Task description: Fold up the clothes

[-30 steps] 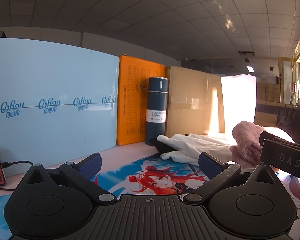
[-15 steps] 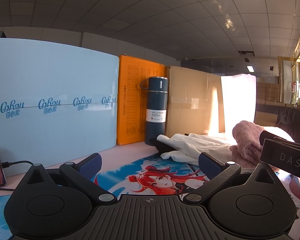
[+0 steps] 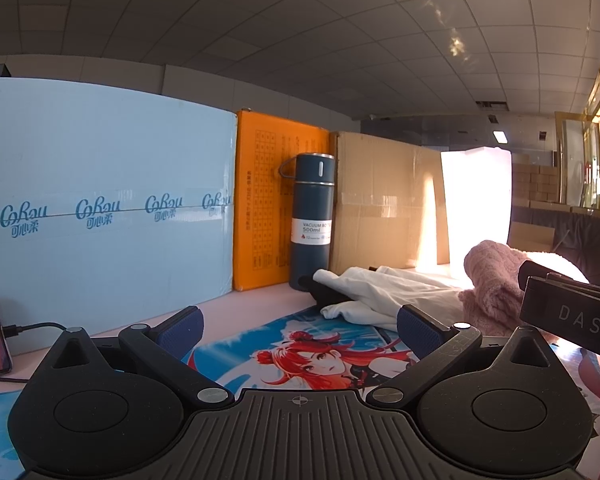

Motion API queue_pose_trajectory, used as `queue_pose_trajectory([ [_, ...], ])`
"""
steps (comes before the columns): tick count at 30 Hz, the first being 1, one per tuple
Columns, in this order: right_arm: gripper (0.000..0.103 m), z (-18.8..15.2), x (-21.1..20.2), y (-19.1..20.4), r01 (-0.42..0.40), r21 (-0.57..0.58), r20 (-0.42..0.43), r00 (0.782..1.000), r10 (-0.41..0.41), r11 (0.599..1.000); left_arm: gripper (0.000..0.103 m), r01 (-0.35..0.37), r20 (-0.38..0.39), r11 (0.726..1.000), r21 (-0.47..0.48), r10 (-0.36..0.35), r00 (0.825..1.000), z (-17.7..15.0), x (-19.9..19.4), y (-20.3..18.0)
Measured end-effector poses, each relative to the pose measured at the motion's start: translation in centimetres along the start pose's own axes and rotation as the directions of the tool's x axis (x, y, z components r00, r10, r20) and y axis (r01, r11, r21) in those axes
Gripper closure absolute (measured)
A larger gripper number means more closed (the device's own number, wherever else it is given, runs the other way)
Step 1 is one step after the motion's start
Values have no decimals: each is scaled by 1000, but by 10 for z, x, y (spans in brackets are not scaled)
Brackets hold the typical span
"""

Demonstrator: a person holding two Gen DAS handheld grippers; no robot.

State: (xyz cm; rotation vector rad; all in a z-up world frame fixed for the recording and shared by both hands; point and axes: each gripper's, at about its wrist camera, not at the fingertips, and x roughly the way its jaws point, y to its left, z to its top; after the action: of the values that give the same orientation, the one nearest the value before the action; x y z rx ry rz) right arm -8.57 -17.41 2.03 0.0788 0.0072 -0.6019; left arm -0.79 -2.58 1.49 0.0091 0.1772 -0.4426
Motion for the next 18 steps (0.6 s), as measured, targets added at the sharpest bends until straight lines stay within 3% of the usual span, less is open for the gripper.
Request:
queue_pose_trajectory([
  [18, 0, 0, -1, 0, 3, -1, -2, 1000, -3, 1000, 0, -1, -1, 1000, 1, 1, 1000, 0, 1, -1],
])
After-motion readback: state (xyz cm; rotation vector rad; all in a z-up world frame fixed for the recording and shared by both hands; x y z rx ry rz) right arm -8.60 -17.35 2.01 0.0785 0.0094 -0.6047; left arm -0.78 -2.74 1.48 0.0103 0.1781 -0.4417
